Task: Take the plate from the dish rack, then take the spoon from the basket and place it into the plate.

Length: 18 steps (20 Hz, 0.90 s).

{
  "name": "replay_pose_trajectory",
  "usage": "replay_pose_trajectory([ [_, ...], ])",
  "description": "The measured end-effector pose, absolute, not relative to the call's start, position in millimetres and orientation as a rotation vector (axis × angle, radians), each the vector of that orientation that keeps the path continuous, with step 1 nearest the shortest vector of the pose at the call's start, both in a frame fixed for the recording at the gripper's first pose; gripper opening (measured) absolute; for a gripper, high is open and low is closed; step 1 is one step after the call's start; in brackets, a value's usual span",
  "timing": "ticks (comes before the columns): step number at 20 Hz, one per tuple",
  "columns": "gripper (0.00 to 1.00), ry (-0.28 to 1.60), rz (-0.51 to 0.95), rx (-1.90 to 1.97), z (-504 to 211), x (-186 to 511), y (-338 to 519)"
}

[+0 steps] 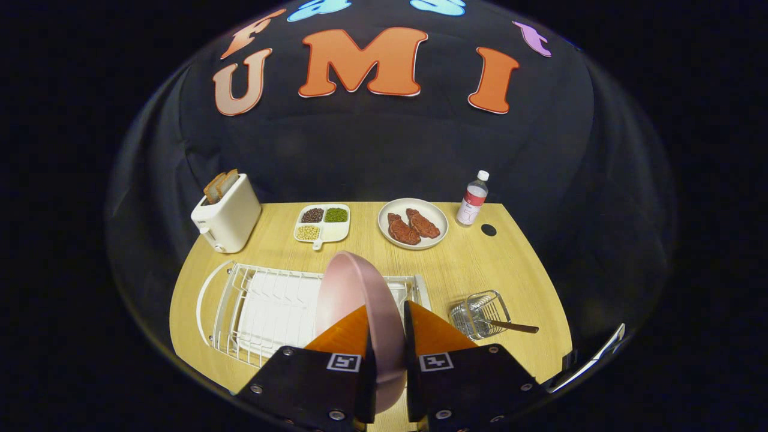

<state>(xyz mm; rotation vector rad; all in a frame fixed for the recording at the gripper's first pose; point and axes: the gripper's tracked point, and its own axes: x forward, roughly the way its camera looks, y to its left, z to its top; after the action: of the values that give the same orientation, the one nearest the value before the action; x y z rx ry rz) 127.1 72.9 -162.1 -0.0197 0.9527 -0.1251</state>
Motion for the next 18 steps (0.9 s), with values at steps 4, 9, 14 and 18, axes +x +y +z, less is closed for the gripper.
replay_pose_trajectory([
  [4, 0.21, 0.935, -0.041, -0.017, -151, 87, 82],
  [9, 0.21, 0.937, 0.02, -0.001, -155, 44, 92],
  [14, 0.21, 0.968, 0.044, 0.01, -176, 9, 89],
  [18, 0.21, 0.996, 0.048, 0.042, -194, -10, 81],
])
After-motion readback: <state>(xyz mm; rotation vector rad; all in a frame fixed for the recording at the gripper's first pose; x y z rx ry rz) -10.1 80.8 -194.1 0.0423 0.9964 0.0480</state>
